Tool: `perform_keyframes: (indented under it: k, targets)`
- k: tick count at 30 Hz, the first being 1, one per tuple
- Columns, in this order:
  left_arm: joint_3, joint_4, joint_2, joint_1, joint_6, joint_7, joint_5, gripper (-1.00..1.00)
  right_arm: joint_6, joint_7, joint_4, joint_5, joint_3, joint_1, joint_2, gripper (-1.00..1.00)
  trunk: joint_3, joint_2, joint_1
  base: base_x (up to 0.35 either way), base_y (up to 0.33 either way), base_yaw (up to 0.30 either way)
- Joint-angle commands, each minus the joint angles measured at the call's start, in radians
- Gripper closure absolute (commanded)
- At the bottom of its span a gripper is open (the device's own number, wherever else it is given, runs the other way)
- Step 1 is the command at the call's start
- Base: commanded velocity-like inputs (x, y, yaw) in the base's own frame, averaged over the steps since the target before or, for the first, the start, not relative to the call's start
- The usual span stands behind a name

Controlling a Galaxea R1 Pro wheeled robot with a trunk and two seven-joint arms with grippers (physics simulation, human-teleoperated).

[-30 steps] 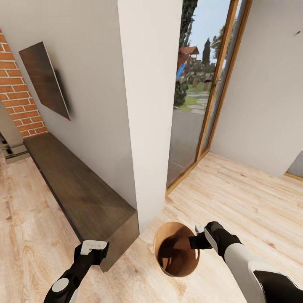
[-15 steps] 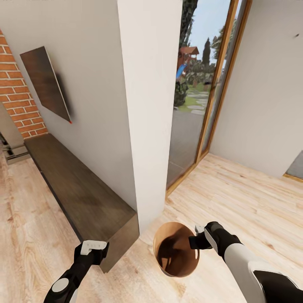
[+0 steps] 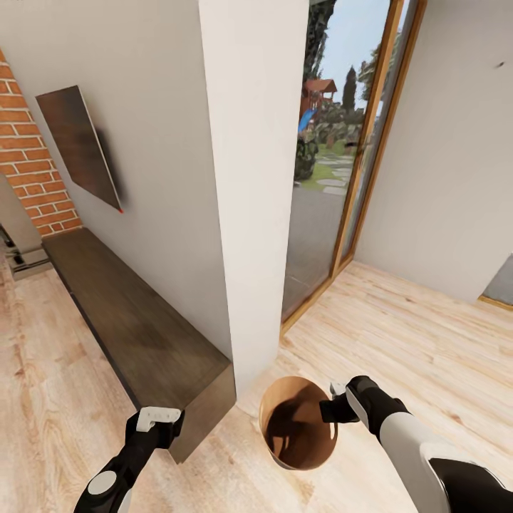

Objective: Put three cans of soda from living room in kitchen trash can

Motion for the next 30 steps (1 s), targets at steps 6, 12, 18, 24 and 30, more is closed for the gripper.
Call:
perform_keyframes:
  k: [6,12,18,24,30]
  targets:
    - [0.0,0.0,0.0,0.0,0.0,0.0,0.0,-1.0,0.0,0.006,0.001,-0.018,-0.006,0.0,0.0,1.0,0.019,0.042,-0.023,0.0,0.0,0.0]
    - [0.0,0.0,0.0,0.0,0.0,0.0,0.0,-1.0,0.002,0.006,0.001,-0.018,-0.006,0.0,0.0,1.0,0.038,0.084,-0.046,0.0,0.0,0.0]
    - [0.0,0.0,0.0,0.0,0.0,0.0,0.0,-1.0,0.0,0.006,0.003,-0.018,-0.006,0.0,0.0,1.0,0.057,0.126,-0.069,0.0,0.0,0.0]
    - [0.0,0.0,0.0,0.0,0.0,0.0,0.0,-1.0,-0.001,0.007,0.003,-0.017,-0.005,0.0,0.002,1.0,0.075,0.168,-0.092,0.0,0.0,0.0]
    - [0.0,0.0,0.001,0.0,0.0,-0.001,0.001,-1.0,-0.001,0.008,-0.002,-0.018,-0.007,0.001,0.0,1.0,0.094,0.21,-0.115,0.0,0.0,0.0]
